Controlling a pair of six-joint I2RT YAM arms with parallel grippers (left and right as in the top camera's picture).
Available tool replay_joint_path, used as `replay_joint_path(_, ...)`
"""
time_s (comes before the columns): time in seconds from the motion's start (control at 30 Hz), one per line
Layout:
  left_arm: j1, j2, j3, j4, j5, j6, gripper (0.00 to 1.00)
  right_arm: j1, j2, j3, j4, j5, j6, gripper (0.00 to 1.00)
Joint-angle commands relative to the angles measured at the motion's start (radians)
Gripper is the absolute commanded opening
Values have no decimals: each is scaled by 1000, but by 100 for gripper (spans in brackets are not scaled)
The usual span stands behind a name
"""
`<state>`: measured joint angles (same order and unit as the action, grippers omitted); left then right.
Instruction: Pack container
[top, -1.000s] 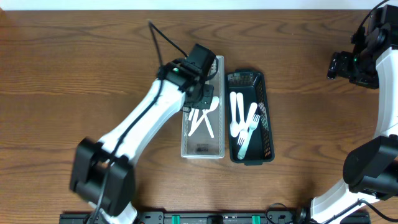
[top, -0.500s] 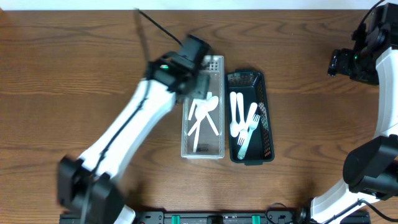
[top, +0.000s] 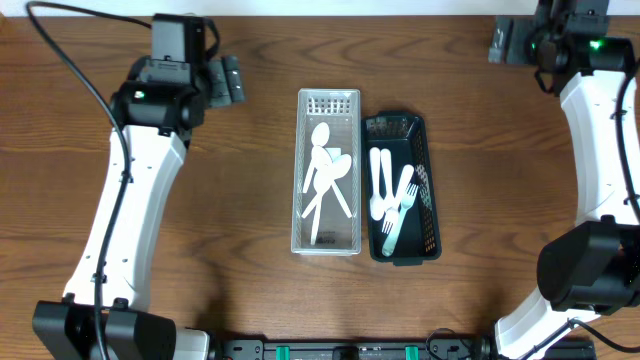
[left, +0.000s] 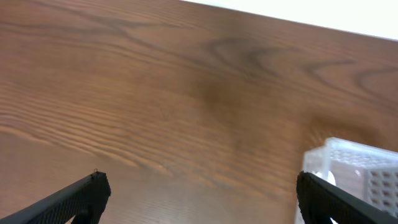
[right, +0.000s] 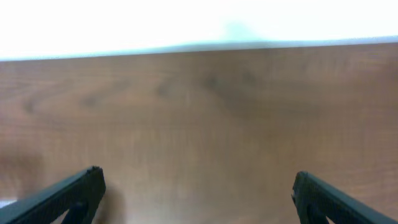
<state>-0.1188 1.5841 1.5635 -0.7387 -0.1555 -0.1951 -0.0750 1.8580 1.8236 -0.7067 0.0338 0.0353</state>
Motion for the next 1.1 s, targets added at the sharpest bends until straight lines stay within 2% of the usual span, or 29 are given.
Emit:
replay_joint_path(0.0,38,4,2,39,-18,53,98,0,-1,1,22,-22,-14,99)
replay_joint_path(0.23,77,-81,-43,1,-22,71,98,0,-40,-11,-105,-38,-14,99)
replay_joint_path(0.33,76,-189,-129,46,-22,71,98,0,-134,-84,-81,-37,-14,99)
replay_joint_path(0.43,76,-333,-278,128,-22,71,98,3,-283,-241,4,-37,-13,99)
replay_joint_path(0.67,74,-737,-759,370,-22,72,98,30,-681,-769,257,-30,-6,99)
replay_joint_path(0.77,74,-879,-932,445,-22,72,98,37,-811,-1003,436,-30,-6,99)
replay_joint_path(0.9,74,-967,-1123,580,-22,72,98,36,-816,-1247,758,59,-6,99)
replay_joint_path(1.0,74,-990,-1220,640,-21,72,98,37,-776,-1367,972,74,-7,99)
replay_joint_path(1.07,74,-995,-1244,643,-21,72,98,37,-773,-1389,1019,74,-7,99)
